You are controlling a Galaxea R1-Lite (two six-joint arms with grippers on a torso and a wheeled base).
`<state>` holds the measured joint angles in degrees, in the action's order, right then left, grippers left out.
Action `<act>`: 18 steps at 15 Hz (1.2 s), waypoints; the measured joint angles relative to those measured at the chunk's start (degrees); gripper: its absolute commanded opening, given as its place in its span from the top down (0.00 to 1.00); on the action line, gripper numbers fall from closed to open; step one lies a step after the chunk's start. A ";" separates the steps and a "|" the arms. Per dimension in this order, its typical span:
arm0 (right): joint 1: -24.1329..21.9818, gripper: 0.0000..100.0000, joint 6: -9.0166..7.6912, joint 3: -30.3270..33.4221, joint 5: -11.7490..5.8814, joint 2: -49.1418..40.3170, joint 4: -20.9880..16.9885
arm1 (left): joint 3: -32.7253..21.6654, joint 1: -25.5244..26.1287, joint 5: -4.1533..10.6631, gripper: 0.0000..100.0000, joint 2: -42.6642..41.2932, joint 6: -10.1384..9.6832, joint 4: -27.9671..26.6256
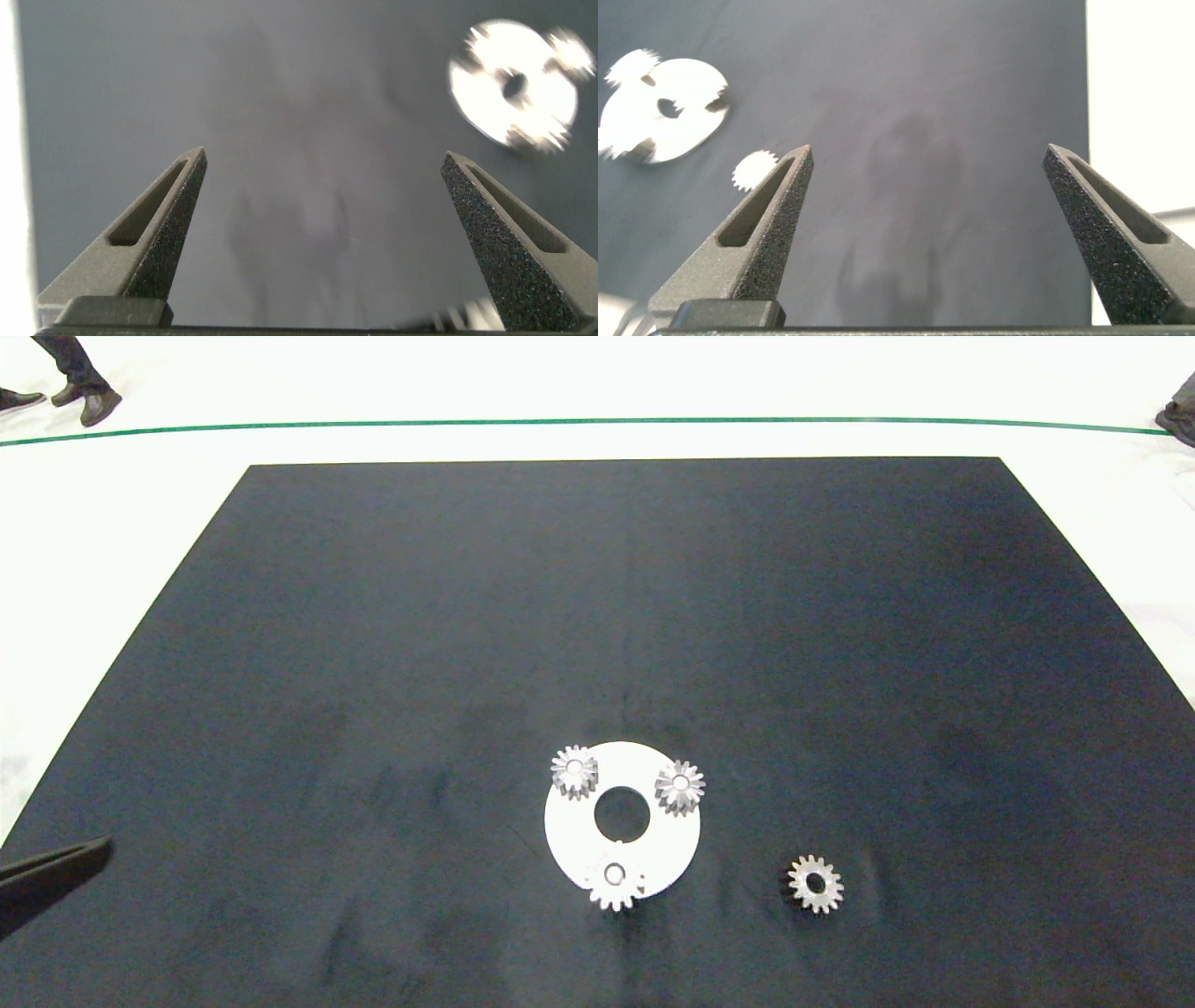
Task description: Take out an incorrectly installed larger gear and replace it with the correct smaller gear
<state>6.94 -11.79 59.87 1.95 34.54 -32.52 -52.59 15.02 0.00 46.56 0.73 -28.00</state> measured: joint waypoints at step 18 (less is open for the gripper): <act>9.68 0.00 -0.59 6.17 2.93 9.42 -3.00 | -7.36 47.15 20.26 0.00 47.49 -1.69 16.57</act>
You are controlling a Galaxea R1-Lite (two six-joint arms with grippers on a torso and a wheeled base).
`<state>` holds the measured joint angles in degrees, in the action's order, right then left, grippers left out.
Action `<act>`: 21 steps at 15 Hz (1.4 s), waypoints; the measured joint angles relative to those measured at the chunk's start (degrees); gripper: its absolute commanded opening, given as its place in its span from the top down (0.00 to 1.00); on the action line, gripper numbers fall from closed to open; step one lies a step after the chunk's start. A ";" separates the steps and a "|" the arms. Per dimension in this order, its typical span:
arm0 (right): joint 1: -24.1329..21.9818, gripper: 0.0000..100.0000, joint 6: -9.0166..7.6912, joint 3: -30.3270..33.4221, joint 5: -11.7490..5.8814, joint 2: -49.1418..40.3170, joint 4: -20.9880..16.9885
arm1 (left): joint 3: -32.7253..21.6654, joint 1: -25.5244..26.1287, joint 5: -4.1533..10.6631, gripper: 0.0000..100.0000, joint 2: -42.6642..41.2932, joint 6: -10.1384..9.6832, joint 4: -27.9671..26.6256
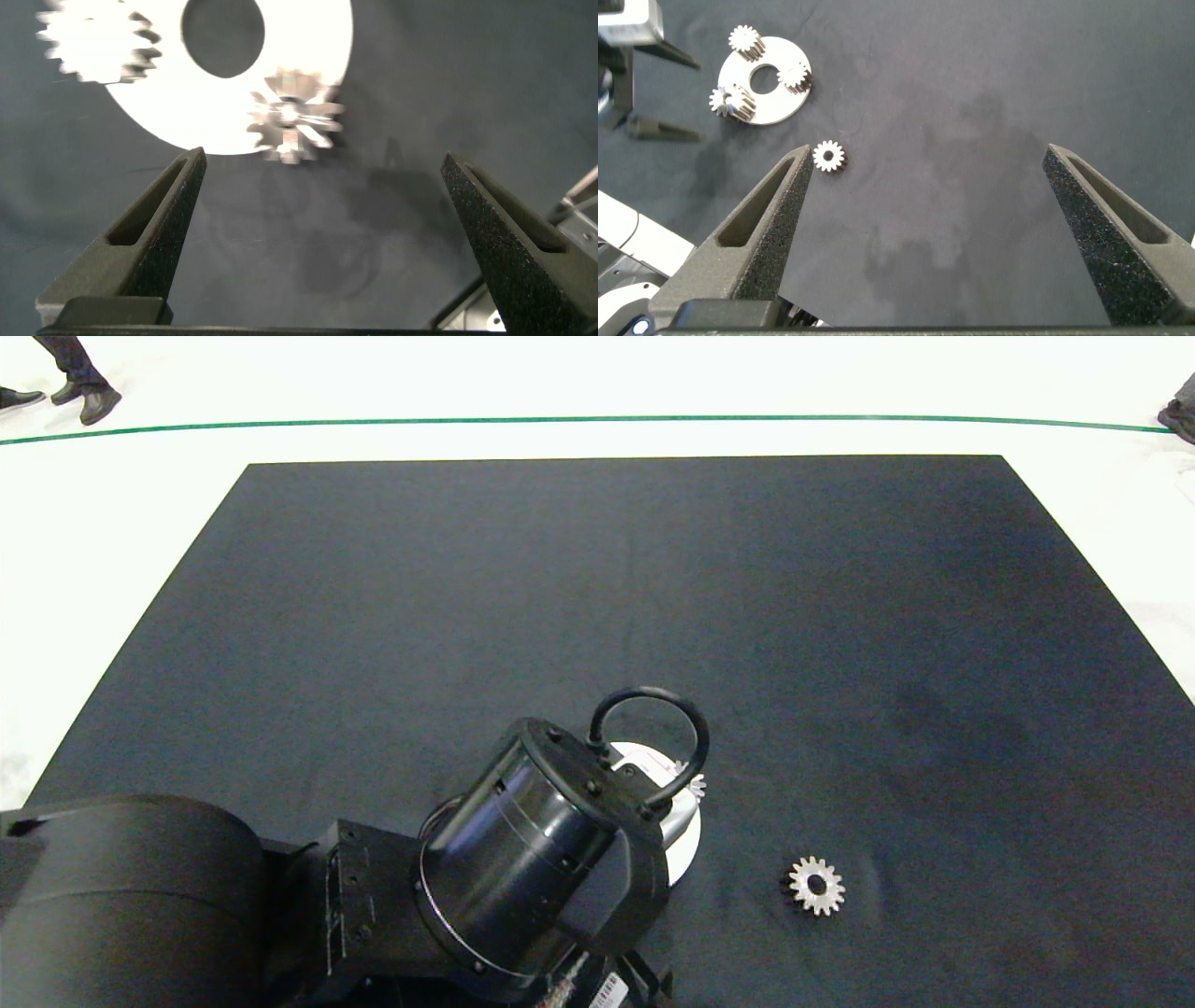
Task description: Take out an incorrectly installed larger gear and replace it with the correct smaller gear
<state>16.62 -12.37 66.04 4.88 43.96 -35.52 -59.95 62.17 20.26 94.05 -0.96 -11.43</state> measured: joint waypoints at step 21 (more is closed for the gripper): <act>0.06 0.00 -0.29 -0.61 0.07 0.05 0.05 | 2.40 -5.45 -0.69 0.11 5.45 7.85 8.27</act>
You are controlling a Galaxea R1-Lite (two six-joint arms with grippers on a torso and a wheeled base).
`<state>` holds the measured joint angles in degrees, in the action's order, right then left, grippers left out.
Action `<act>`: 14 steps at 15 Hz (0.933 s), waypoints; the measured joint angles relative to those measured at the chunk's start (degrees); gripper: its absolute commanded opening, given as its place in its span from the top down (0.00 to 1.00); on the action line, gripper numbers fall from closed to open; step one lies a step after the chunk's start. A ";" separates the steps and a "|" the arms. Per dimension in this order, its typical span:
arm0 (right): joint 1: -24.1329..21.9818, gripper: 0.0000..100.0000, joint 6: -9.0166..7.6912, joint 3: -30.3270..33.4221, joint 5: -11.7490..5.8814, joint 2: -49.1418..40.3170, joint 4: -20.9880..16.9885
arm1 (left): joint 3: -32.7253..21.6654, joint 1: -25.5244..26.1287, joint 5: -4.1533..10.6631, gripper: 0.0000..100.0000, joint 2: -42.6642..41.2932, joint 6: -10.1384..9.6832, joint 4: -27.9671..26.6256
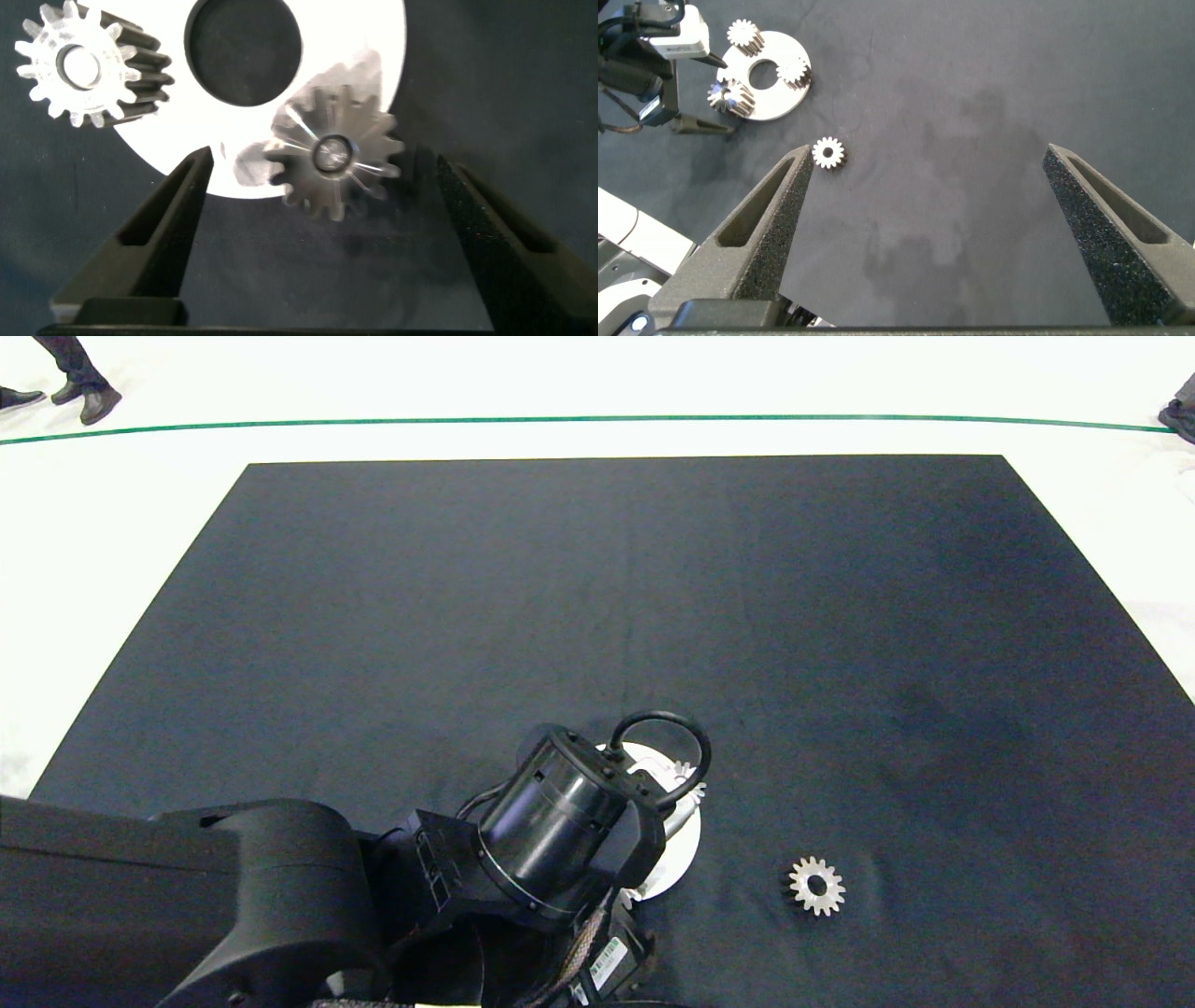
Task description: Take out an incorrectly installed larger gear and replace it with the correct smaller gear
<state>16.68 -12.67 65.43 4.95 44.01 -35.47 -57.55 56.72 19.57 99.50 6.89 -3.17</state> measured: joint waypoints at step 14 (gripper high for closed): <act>0.10 0.00 -0.04 -0.38 0.20 0.11 0.17 | -0.39 0.22 -0.20 0.40 2.12 -1.22 1.96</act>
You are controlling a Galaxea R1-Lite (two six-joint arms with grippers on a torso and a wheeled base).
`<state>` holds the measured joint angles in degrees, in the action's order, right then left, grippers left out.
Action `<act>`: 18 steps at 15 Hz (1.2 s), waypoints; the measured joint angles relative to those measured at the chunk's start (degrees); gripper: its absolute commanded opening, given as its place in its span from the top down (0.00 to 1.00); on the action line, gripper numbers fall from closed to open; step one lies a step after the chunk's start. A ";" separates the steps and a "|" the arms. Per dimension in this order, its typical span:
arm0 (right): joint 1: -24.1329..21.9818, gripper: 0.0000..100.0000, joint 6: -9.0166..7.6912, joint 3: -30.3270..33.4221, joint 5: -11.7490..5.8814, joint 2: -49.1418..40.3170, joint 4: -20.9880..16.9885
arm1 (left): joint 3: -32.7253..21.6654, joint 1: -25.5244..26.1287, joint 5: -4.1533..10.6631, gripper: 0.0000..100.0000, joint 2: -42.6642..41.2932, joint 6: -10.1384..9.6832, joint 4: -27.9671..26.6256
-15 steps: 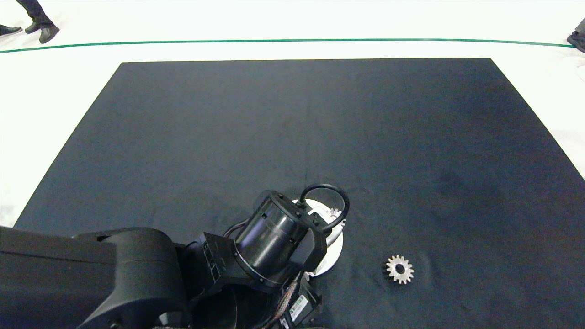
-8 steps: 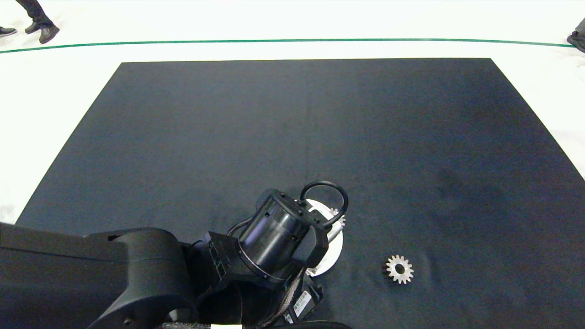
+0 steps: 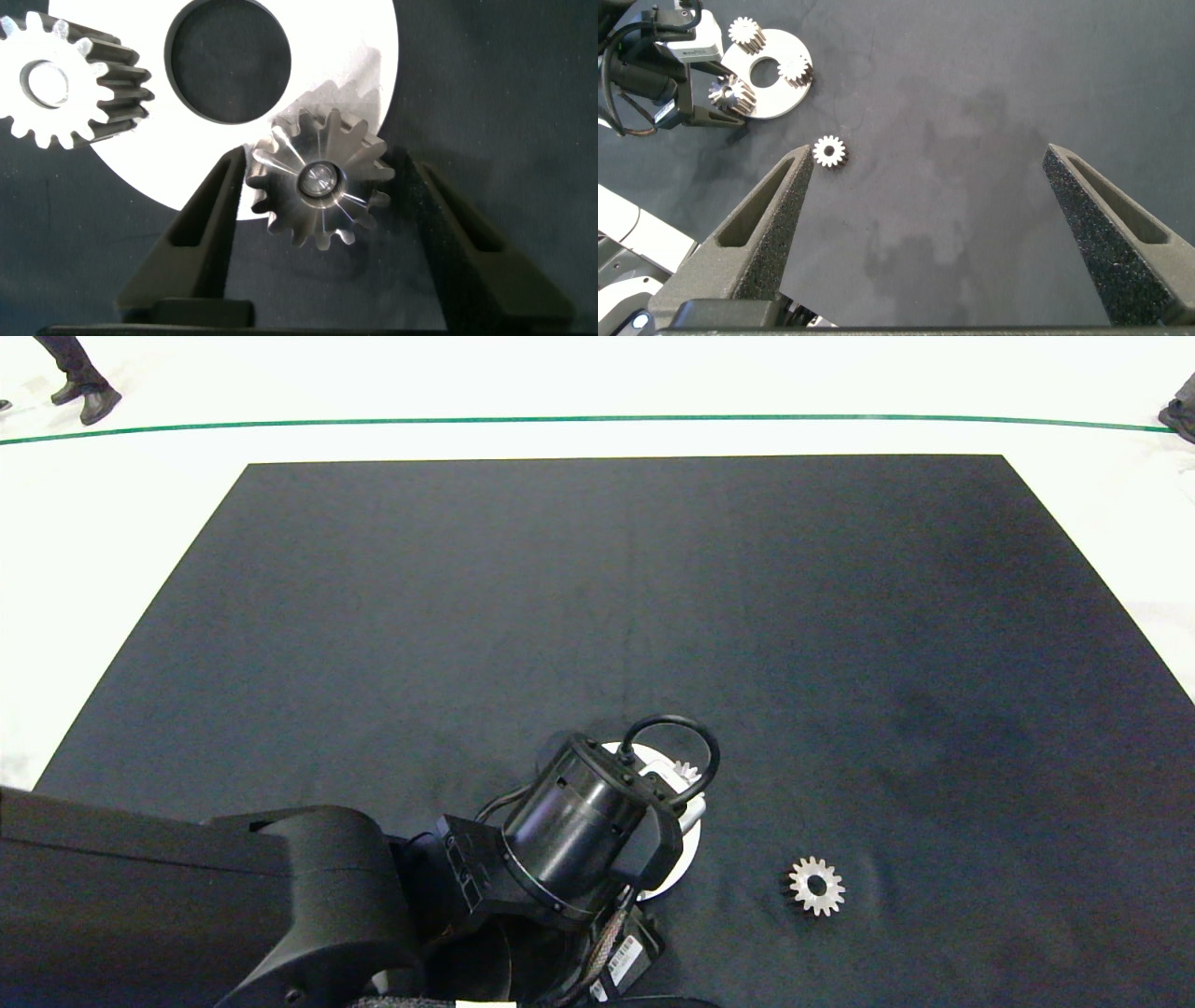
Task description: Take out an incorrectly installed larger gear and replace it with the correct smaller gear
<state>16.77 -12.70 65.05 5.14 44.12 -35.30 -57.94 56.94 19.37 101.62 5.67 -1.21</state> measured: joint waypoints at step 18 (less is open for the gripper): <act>-0.10 0.00 -0.02 -1.55 0.00 0.28 1.93 | 1.00 0.09 0.09 0.72 -2.15 -0.83 -0.41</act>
<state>16.68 -12.73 63.50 5.14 44.40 -33.38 -56.94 57.03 19.46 99.48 4.84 -1.62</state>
